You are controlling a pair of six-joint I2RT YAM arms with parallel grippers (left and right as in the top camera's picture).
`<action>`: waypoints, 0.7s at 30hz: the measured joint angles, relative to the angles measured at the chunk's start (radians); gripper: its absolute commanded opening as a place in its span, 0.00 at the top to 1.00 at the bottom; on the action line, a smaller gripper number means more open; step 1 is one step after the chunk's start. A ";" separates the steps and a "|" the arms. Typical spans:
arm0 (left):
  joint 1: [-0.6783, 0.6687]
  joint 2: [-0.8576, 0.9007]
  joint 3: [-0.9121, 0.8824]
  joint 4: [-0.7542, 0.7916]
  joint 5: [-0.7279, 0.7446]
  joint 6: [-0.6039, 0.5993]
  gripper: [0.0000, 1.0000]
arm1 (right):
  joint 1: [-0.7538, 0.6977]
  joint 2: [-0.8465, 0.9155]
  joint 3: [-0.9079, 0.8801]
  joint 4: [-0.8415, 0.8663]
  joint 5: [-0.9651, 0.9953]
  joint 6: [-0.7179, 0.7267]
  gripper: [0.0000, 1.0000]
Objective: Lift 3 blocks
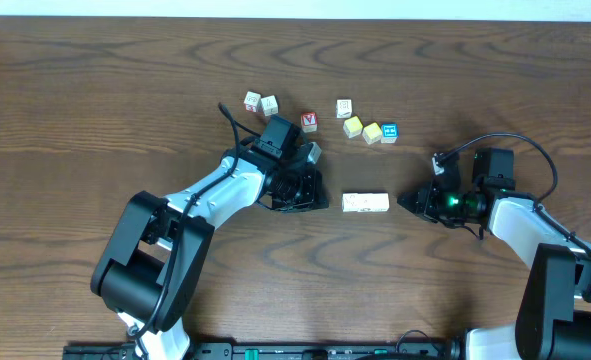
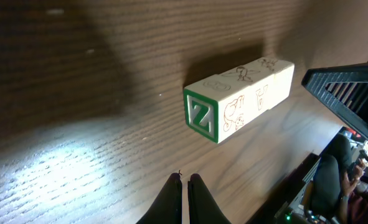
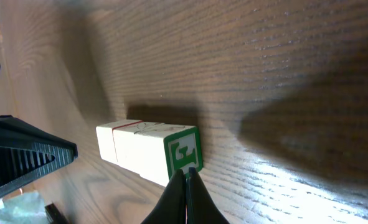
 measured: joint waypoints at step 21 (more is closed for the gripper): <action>0.039 0.015 0.000 0.016 0.096 0.035 0.93 | -0.109 0.124 -0.003 0.091 -0.170 -0.039 0.99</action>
